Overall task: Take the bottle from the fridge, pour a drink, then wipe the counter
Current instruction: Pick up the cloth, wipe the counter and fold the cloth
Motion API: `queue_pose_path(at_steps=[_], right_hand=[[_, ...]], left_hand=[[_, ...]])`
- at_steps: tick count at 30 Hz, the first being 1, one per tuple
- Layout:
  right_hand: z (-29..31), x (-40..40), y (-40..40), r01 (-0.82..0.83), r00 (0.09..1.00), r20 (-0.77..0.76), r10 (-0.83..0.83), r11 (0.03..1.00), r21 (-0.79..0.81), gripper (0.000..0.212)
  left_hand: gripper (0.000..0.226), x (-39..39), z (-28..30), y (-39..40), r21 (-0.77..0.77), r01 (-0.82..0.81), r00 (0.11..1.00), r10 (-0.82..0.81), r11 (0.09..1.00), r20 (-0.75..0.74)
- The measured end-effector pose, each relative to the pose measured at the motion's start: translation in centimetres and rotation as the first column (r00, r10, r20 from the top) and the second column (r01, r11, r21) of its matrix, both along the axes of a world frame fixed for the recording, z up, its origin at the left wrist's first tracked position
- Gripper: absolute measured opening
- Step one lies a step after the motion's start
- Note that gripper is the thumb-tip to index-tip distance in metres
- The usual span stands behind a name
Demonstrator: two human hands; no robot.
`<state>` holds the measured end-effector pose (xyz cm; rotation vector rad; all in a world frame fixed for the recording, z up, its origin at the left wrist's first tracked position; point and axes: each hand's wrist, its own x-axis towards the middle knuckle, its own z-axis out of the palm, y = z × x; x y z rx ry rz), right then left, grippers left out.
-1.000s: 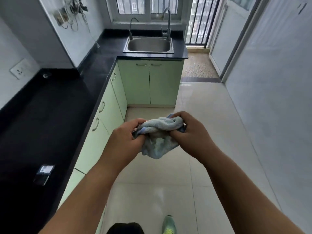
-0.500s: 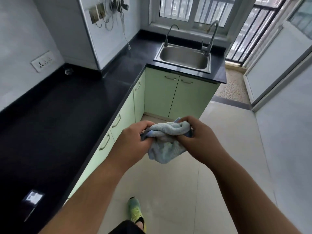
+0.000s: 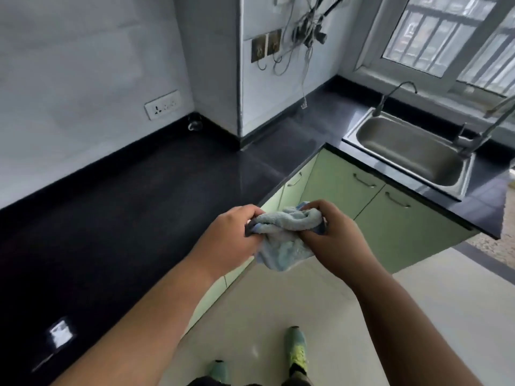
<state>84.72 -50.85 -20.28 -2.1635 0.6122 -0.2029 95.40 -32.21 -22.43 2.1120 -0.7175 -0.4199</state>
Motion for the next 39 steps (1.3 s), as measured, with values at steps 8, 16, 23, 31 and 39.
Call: queue_pose_path(at_steps=[8, 16, 23, 31, 39], right_hand=[[0.1, 11.8, -2.5, -0.460, 0.888, -0.021, 0.460, 0.888, -0.010, 0.023], [-1.5, 17.1, 3.0, -0.737, 0.675, -0.042, 0.737, 0.676, 0.025, 0.026], [-2.6, 20.8, 6.5, -0.777, 0.626, -0.081, 0.775, 0.630, 0.022, 0.026], [-4.8, 24.3, 7.2, -0.746, 0.664, -0.108, 0.740, 0.666, -0.017, 0.028], [-8.1, 30.2, 6.2, -0.765, 0.635, -0.242, 0.734, 0.640, -0.068, 0.026]], left_hand=[[0.012, 2.0, 1.0, 0.8, 0.155, -0.446, 0.889, 0.457, 0.882, -0.041], [0.011, 0.9, 0.6, 6.3, 0.321, -0.620, 0.711, 0.686, 0.716, -0.154], [0.033, 2.7, -0.7, 10.3, 0.309, -0.656, 0.681, 0.716, 0.689, -0.150], [0.050, 8.1, -2.0, 13.7, 0.460, -0.490, 0.750, 0.627, 0.740, -0.209], [0.012, 12.8, -4.7, 13.7, 0.559, -0.561, 0.739, 0.673, 0.610, 0.007]])
